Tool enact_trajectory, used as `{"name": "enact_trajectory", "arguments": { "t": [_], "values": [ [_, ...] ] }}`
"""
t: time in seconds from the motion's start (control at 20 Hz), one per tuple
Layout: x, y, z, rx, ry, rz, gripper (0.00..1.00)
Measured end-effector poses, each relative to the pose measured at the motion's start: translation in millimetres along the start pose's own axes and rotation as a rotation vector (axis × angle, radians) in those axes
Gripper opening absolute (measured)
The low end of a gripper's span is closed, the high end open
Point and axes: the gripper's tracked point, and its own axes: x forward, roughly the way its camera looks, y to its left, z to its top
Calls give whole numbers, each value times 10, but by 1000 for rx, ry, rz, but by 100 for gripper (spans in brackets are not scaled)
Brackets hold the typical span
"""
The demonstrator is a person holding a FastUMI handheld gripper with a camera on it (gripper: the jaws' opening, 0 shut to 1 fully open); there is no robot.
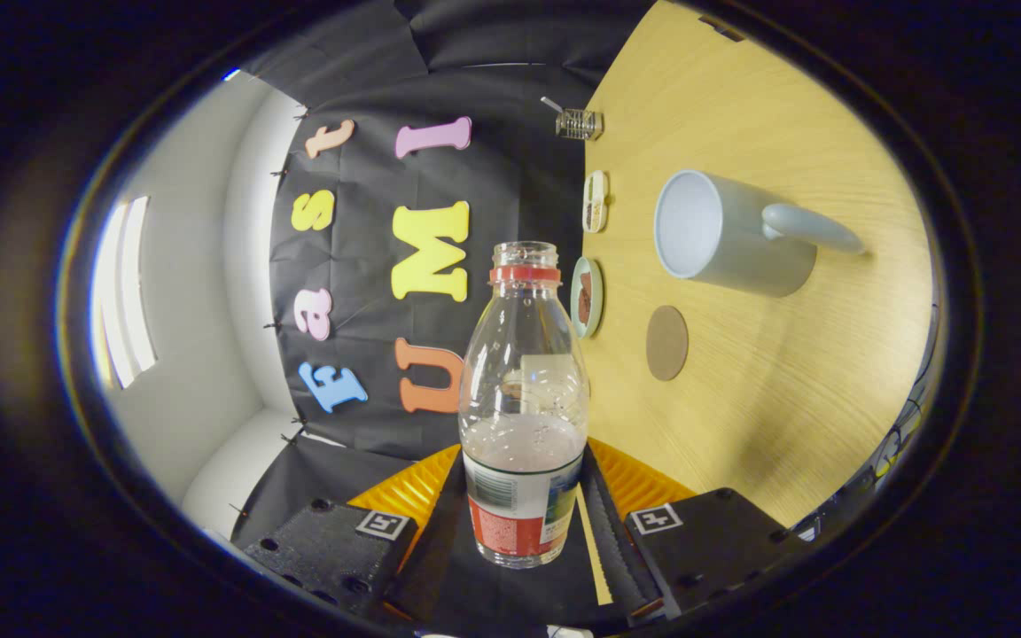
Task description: Take the bottle from table, then pour the juice into the cup, finally place the bottle on the coaster
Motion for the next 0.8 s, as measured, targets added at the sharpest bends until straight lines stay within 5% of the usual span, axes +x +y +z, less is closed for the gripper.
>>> {"name": "enact_trajectory", "arguments": {
  "t": [0.8],
  "values": [
    [26,33,58,145,-4,-13,76]
  ]
}}
